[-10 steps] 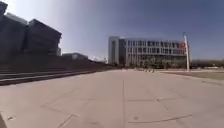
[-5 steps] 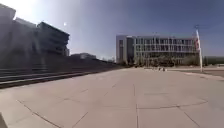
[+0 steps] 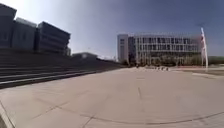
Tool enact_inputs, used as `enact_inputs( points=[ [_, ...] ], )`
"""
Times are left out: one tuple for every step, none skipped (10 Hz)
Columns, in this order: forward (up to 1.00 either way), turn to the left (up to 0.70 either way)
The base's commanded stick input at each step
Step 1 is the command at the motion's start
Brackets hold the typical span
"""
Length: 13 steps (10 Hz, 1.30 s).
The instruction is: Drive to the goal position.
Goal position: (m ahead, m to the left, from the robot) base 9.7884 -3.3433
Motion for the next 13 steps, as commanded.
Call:
enact_inputs(
  points=[
    [1.00,0.00],
    [1.00,0.00],
    [1.00,0.00],
    [1.00,0.00],
    [1.00,0.00],
    [1.00,0.00],
    [1.00,0.00],
    [1.00,0.00],
    [1.00,0.00],
    [1.00,0.00],
    [1.00,-0.27],
    [1.00,-0.27],
    [1.00,-0.27]
  ],
)
